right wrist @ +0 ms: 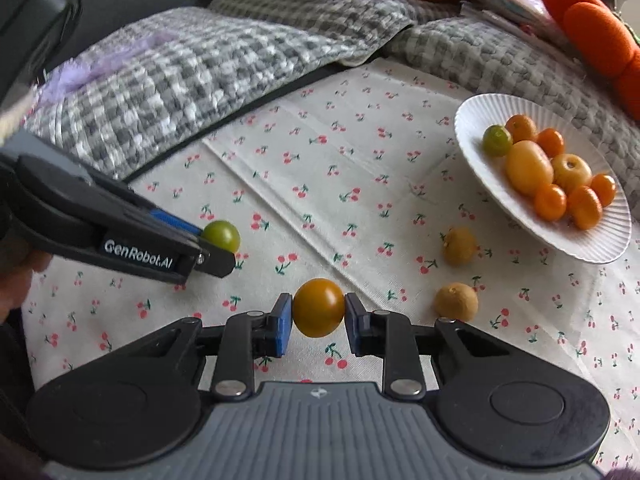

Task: Organize fruits
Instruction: 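Lift both held tomatoes and carry them toward the white bowl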

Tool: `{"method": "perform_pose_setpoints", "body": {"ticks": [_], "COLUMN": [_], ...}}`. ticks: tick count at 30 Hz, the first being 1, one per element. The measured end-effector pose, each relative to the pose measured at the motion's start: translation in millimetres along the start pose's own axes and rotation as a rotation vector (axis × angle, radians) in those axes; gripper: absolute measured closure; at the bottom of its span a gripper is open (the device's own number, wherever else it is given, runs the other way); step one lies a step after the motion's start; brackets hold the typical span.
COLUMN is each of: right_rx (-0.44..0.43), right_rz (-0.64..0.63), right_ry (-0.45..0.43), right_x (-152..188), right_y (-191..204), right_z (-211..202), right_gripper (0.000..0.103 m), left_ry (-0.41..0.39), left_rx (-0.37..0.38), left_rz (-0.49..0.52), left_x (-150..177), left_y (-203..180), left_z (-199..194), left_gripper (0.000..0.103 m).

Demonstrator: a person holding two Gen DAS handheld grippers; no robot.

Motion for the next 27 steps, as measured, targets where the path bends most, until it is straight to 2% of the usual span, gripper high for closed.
{"method": "perform_pose_setpoints", "body": {"ticks": [7,14,21,27], "right_rx": [-0.016,-0.011,-0.013,0.005], "right_rz": [0.035,0.060,0.131,0.185], "right_ry": [-0.045,-0.085,-0.159,-0.184], "right_x": [-13,-21,-32,-36], "right_y": [-4,-12,-30,-50], "right_z": [-13,-26,-51,-60], "right_gripper": [0.079,0.079,0.078,0.078], "left_ry": [-0.020,-0.085,-0.188,-0.215], "left_rx": [-0.010,0.003,0.050,0.097], "left_rz": [-0.014,-0.015,0.011,0.017], "left_x": [-6,-21,-34,-42], "left_y": [3,-5,-24,-36], "left_z": [-3,-16,-39,-45], "left_gripper": [0.083,0.083,0.083,0.083]}}
Point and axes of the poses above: each gripper's, at about its wrist camera, not at the fingertips, and z roughly the way its jaws point, y to its left, x to its underside, the point moved 6 cm from there along z, roughly the way its jaws point, and after that the axes turned 7 degrees about z, right-handed, at the moved point
